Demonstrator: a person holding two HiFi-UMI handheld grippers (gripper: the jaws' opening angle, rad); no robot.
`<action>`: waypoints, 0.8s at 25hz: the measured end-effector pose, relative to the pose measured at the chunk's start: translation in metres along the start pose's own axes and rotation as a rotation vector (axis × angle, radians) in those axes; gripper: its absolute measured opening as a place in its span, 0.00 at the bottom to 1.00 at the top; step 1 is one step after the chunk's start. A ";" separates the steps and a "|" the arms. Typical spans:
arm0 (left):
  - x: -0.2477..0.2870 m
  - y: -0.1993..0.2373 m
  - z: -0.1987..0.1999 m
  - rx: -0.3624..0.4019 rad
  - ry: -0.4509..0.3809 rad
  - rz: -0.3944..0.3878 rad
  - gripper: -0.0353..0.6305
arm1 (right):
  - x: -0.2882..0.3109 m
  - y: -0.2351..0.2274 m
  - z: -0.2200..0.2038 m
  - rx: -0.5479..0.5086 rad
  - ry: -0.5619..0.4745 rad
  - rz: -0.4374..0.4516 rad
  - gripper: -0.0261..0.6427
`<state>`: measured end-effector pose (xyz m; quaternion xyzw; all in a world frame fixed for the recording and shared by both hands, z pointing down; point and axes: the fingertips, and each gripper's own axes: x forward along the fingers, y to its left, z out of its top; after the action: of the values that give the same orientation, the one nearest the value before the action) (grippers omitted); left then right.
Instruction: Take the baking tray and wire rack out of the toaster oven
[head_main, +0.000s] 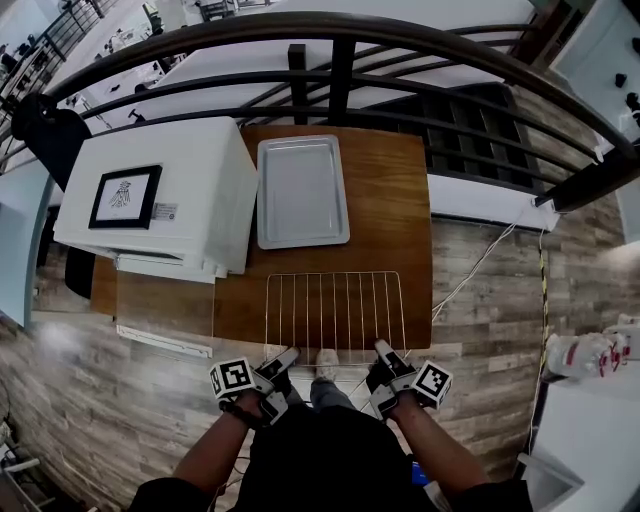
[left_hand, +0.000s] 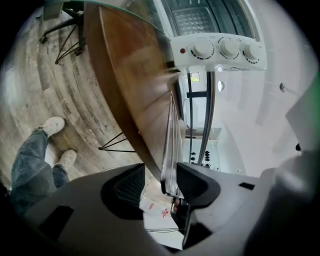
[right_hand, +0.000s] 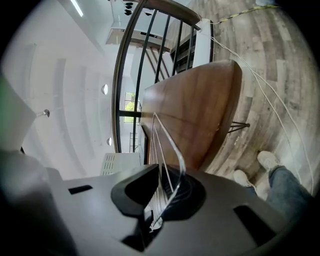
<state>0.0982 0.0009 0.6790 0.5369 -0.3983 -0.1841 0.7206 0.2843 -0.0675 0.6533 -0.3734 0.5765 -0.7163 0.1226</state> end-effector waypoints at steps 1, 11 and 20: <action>0.000 0.003 0.000 -0.003 0.016 0.012 0.35 | 0.000 -0.002 0.000 0.002 0.003 -0.010 0.06; 0.015 0.017 0.009 -0.009 0.080 0.051 0.36 | 0.003 -0.023 -0.007 -0.036 0.056 -0.146 0.17; 0.011 0.018 0.005 -0.014 0.105 0.042 0.36 | 0.001 -0.019 -0.021 -0.032 0.170 -0.180 0.32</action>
<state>0.0980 -0.0034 0.7004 0.5321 -0.3697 -0.1431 0.7481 0.2743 -0.0467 0.6696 -0.3635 0.5605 -0.7441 0.0026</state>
